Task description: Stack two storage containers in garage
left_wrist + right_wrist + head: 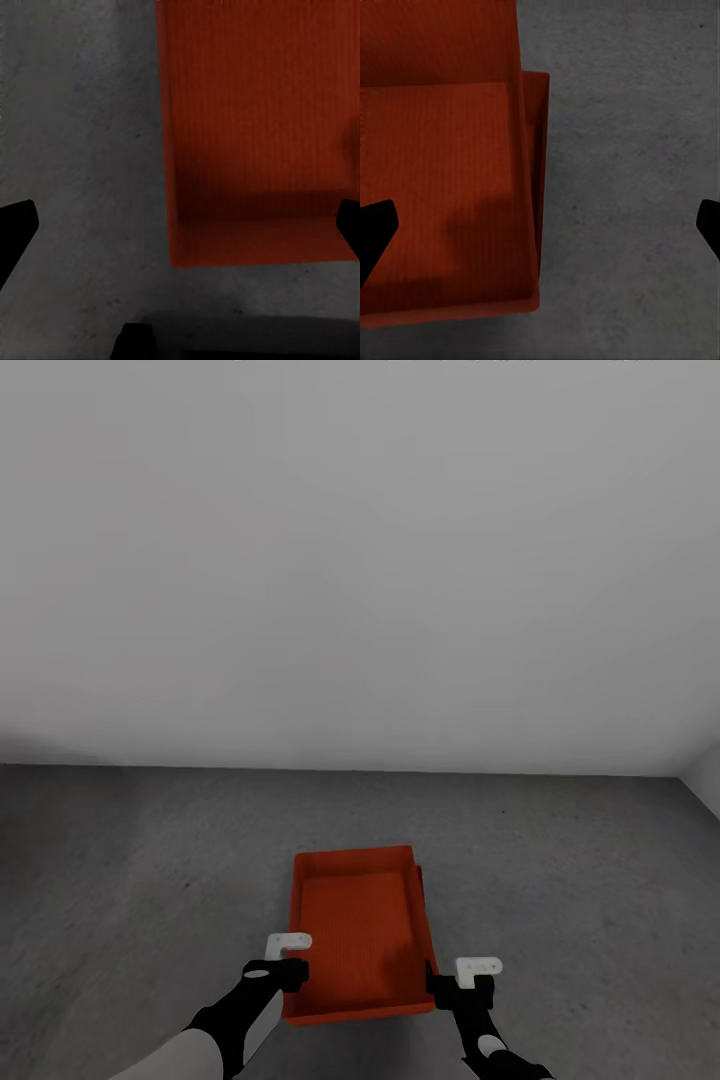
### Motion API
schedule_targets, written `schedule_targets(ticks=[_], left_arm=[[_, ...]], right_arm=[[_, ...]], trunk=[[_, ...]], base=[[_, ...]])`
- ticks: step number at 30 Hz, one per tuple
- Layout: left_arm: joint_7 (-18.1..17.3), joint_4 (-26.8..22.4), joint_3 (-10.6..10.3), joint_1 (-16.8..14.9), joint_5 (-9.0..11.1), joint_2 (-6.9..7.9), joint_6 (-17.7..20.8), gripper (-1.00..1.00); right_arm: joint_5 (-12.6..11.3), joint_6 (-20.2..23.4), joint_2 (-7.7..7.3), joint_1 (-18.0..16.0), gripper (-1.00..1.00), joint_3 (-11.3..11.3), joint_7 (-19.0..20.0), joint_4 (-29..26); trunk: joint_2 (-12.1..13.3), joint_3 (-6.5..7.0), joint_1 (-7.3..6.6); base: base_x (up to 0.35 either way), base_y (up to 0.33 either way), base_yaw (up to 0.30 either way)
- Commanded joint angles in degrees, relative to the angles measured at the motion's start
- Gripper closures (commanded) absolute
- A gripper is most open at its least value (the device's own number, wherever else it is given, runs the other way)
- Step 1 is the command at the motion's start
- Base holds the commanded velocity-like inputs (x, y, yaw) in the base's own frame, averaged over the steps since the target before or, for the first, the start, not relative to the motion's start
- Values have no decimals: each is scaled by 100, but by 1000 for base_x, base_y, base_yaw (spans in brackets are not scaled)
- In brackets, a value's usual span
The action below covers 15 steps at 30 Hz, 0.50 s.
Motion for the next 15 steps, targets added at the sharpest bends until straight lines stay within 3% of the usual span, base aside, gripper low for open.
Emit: schedule_targets(ticks=[1,15], left_arm=[[38,-12,-49,-1,60,3,31,-100],[33,-4,-49,-1,67,2,31,-100]], right_arm=[[-55,-20,1,-4,-100,51,-17,6],[-63,-20,-5,-4,-100,51,-16,6]], trunk=[[37,13,-22],[599,265,-329]], base=[[0,0,0],[0,0,0]])
